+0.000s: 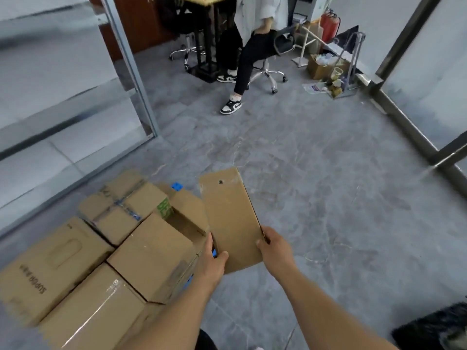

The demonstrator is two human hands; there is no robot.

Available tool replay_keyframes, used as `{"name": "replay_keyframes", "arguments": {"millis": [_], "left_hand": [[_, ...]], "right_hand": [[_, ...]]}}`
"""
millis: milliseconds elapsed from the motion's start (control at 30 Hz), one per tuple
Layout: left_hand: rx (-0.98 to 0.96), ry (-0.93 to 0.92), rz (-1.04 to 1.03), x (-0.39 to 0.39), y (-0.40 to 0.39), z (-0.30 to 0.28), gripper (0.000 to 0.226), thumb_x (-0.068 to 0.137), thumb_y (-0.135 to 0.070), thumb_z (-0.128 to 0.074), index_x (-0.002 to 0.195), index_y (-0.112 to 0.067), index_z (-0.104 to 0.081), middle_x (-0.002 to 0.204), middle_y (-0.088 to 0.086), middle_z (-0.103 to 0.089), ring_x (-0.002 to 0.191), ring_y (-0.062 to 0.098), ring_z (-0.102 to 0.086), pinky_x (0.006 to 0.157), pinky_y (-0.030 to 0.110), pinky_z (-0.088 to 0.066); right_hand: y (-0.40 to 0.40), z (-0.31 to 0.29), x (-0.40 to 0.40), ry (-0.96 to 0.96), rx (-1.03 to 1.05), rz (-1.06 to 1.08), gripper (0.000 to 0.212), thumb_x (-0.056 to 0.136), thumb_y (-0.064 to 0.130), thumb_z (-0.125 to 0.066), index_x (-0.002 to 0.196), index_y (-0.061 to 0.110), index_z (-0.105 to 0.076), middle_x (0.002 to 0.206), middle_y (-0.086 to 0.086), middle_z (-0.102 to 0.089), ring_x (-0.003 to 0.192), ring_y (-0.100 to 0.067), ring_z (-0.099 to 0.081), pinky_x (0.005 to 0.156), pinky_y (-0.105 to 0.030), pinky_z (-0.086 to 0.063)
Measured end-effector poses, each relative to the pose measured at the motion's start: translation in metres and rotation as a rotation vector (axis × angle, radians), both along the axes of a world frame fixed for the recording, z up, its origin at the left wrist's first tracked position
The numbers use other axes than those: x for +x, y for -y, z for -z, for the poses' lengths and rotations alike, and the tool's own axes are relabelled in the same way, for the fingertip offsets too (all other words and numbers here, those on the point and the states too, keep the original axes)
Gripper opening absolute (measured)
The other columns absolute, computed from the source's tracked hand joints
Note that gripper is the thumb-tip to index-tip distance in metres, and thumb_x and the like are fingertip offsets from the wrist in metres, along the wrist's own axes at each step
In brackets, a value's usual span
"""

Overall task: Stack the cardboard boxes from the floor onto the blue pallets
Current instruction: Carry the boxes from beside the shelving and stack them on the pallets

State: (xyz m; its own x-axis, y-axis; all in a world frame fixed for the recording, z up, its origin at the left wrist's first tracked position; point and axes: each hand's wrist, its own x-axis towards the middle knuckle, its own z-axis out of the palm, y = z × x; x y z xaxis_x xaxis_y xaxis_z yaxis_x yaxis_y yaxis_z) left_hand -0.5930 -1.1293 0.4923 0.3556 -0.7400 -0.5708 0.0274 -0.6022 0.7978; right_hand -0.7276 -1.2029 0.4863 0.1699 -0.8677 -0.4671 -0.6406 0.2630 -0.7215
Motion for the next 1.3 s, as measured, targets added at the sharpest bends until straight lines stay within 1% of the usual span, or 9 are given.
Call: {"name": "replay_keyframes", "arguments": {"millis": [133,267,533,700,800,933,1067,1167,1300], "left_hand": [[0.029,-0.015,-0.142,0.013,0.015,0.012,0.069,0.096,-0.009,-0.045,0.15,-0.029,-0.007,0.151,-0.003,-0.03,0.133,0.017,-0.037,0.101,0.023,-0.033],[0.03,-0.03,-0.232,0.04,0.045,0.032,0.069,0.096,-0.009,-0.044,0.15,-0.028,-0.006,0.153,-0.003,-0.028,0.135,0.016,-0.035,0.108,0.029,-0.032],[0.059,-0.101,-0.4,0.069,0.115,0.073,0.069,0.095,-0.004,-0.044,0.15,-0.022,-0.006,0.154,-0.001,-0.024,0.138,0.013,-0.027,0.105,0.023,-0.029],[0.124,-0.103,-0.463,0.077,0.15,0.107,0.071,0.094,-0.008,-0.045,0.15,-0.03,-0.007,0.146,-0.003,-0.038,0.114,0.009,-0.046,0.091,0.02,-0.038],[0.166,-0.109,-0.486,0.08,0.172,0.135,0.072,0.094,-0.009,-0.043,0.15,-0.031,-0.003,0.136,-0.005,-0.046,0.102,0.01,-0.05,0.087,0.024,-0.042],[0.233,-0.129,-0.582,0.088,0.201,0.181,0.071,0.095,-0.011,-0.041,0.149,-0.033,-0.001,0.12,-0.012,-0.043,0.095,0.007,-0.048,0.081,0.022,-0.036],[0.261,-0.174,-0.668,0.1,0.223,0.23,0.068,0.095,-0.009,-0.041,0.148,-0.034,-0.008,0.118,-0.013,-0.045,0.098,0.006,-0.048,0.087,0.024,-0.037],[0.263,-0.188,-0.732,0.11,0.236,0.262,0.064,0.093,-0.006,-0.039,0.147,-0.032,-0.017,0.126,-0.004,-0.052,0.109,0.017,-0.053,0.1,0.037,-0.043],[0.253,-0.186,-0.811,0.125,0.242,0.294,0.068,0.093,-0.005,-0.039,0.148,-0.037,-0.013,0.127,-0.005,-0.053,0.105,0.02,-0.056,0.084,0.029,-0.049]], "right_hand": [[0.034,0.016,0.024,0.032,0.03,-0.132,0.035,0.091,0.01,-0.045,0.123,0.022,-0.055,0.108,0.0,-0.064,0.092,-0.017,-0.058,0.078,-0.029,-0.049],[0.072,0.033,0.058,0.035,0.044,-0.206,0.038,0.093,0.012,-0.046,0.129,0.024,-0.051,0.101,0.011,-0.059,0.087,-0.008,-0.054,0.061,-0.01,-0.039],[0.154,0.057,0.104,-0.017,0.099,-0.344,0.04,0.092,0.008,-0.045,0.129,0.022,-0.052,0.117,0.005,-0.062,0.101,-0.013,-0.056,0.082,-0.026,-0.043],[0.198,0.093,0.122,-0.057,0.153,-0.395,0.04,0.091,0.009,-0.046,0.128,0.022,-0.053,0.118,0.005,-0.062,0.103,-0.015,-0.057,0.089,-0.032,-0.046],[0.227,0.124,0.134,-0.078,0.175,-0.446,0.041,0.089,0.008,-0.046,0.127,0.024,-0.054,0.113,0.008,-0.063,0.099,-0.012,-0.058,0.084,-0.031,-0.047],[0.259,0.176,0.153,-0.068,0.239,-0.498,0.041,0.089,0.006,-0.047,0.125,0.023,-0.056,0.111,0.008,-0.063,0.096,-0.007,-0.058,0.076,-0.023,-0.044],[0.282,0.228,0.175,-0.086,0.253,-0.554,0.042,0.089,0.004,-0.048,0.126,0.021,-0.055,0.116,0.003,-0.063,0.102,-0.013,-0.058,0.087,-0.028,-0.045],[0.296,0.262,0.189,-0.089,0.248,-0.589,0.043,0.089,0.005,-0.048,0.126,0.024,-0.054,0.114,0.007,-0.062,0.101,-0.011,-0.057,0.087,-0.028,-0.045],[0.304,0.299,0.21,-0.085,0.281,-0.635,0.041,0.09,0.011,-0.048,0.128,0.027,-0.052,0.114,0.011,-0.061,0.104,-0.01,-0.058,0.089,-0.029,-0.047]]}}
